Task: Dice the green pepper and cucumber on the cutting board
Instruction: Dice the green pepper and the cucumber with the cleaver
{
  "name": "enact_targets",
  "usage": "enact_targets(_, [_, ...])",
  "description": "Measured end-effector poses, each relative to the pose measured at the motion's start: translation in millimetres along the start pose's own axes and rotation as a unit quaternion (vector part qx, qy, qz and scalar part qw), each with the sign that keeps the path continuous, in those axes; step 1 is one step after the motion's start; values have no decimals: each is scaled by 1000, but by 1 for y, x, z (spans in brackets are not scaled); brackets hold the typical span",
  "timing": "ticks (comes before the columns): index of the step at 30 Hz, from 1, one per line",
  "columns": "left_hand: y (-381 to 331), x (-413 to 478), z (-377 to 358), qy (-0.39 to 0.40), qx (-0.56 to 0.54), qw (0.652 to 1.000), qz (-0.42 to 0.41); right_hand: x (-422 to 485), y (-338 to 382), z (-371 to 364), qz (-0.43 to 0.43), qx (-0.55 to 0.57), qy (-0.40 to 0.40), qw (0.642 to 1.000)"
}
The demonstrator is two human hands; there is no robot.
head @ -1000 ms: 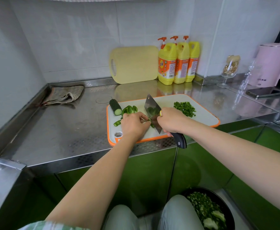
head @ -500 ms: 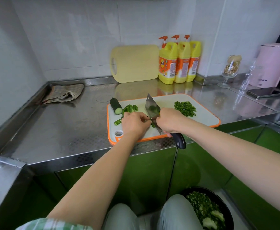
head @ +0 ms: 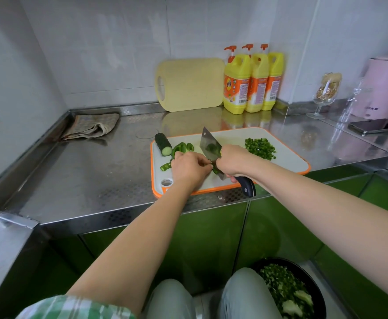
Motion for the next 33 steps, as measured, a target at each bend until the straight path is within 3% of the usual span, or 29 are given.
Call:
enact_targets(10, [1, 1, -2, -14, 6, 1000, -4, 4, -6, -1, -5, 32, 19, 999])
enact_targets(17, [0, 2, -3, -9, 6, 1000, -9, 19, -11, -9, -26, 63, -38, 997])
enact_targets(25, [-14, 12, 2, 22, 40, 994, -97, 36, -46, 21, -42, 255, -159, 953])
enact_targets(29, [-29, 26, -5, 111, 106, 963, -223, 33, -67, 22, -51, 286, -141, 946])
enact_targets(33, [-38, 31, -21, 238, 185, 903, -308, 28, -80, 12, -61, 296, -124, 945])
Point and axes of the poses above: each hand's wrist, its own x-axis towards the middle knuckle, its own z-axis out of the back of the hand, y = z × x, the point moved 4 cm from there along x, towards the middle knuckle, and after that the axes turned 15 degrees about -y, right-handed, at the moved point
